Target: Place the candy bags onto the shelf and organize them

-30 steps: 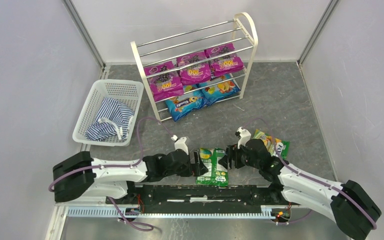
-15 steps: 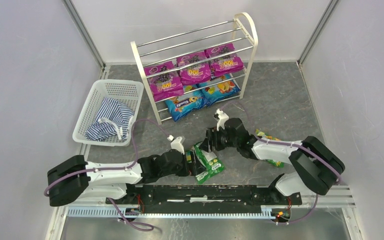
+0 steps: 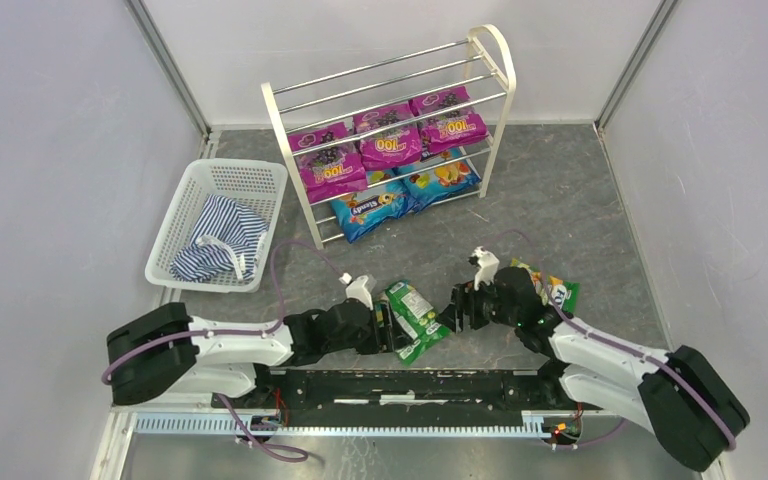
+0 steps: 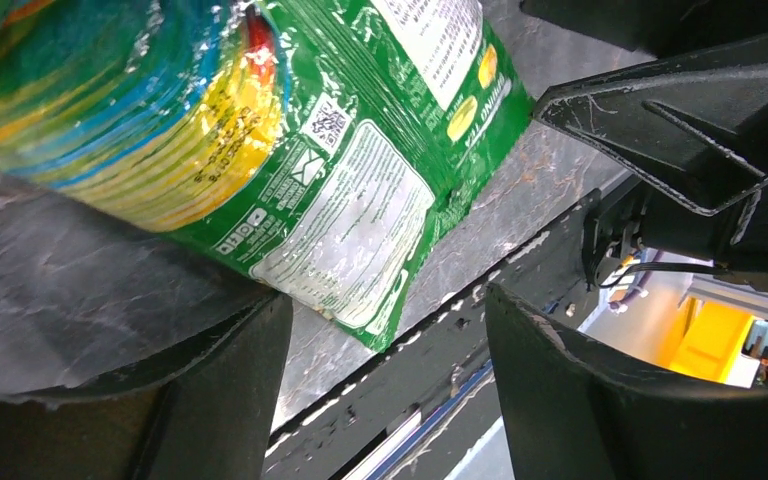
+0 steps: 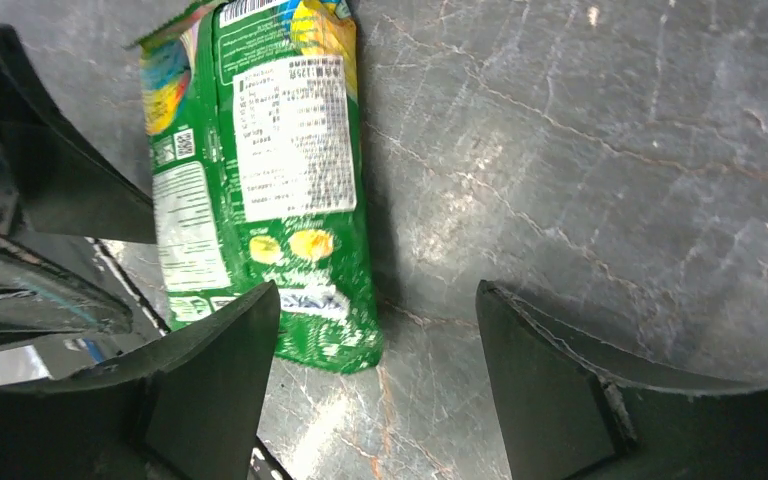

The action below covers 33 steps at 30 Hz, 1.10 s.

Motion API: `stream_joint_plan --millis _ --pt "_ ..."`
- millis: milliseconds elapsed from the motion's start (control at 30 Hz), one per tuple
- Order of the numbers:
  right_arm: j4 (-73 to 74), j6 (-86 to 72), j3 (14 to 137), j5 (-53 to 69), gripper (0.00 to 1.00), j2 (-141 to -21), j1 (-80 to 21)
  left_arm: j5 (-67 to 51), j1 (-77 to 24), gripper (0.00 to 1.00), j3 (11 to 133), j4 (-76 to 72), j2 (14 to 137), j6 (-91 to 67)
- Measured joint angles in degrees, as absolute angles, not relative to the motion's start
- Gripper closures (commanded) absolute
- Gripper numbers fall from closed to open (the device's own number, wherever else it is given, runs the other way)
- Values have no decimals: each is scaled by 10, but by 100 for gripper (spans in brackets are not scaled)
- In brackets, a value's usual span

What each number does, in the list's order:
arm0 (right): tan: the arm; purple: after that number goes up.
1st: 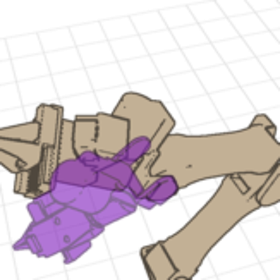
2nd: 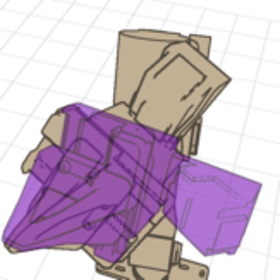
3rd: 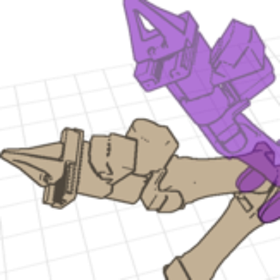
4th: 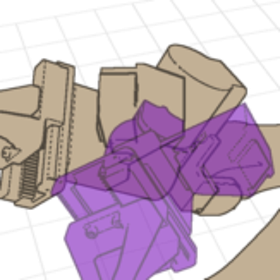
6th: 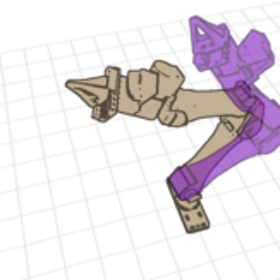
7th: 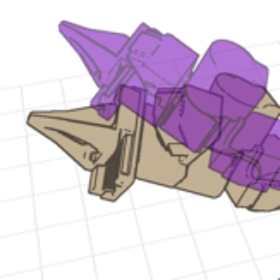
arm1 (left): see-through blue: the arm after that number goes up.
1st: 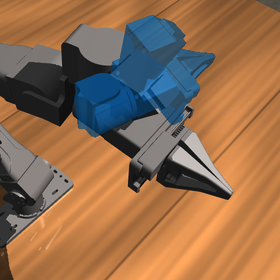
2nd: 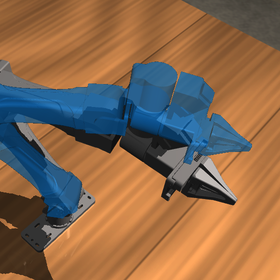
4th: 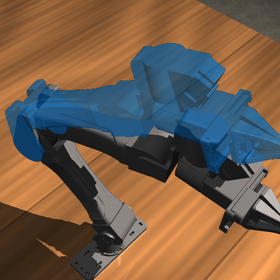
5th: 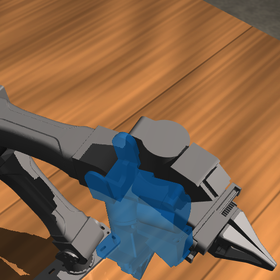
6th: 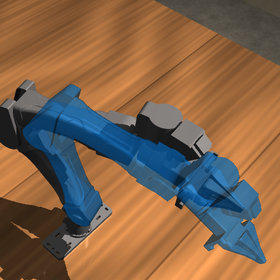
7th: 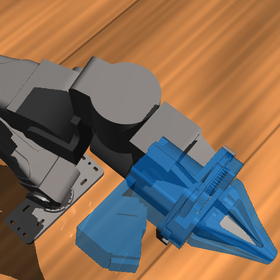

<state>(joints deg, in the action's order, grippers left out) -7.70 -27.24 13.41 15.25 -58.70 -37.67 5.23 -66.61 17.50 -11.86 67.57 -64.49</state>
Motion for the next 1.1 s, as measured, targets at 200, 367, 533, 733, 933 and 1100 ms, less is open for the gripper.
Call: stream_joint_plan --millis 200,367,533,733,933,1100 --pt "-212 -341 51 241 22 -567 -321 34 -666 41 188 -181 738 -655" --pt "-333 -420 23 291 28 -628 -320 15 -666 44 177 -259 788 -684" --pt "-452 -515 10 319 31 -695 -326 9 -666 47 172 -310 817 -708" --pt "-576 -586 10 319 34 -771 -343 9 -666 55 179 -321 833 -712" --pt "-650 -628 10 307 38 -834 -363 3 -666 57 184 -336 855 -716" --pt "-667 -645 10 283 50 -856 -387 -3 -666 57 183 -348 862 -716"
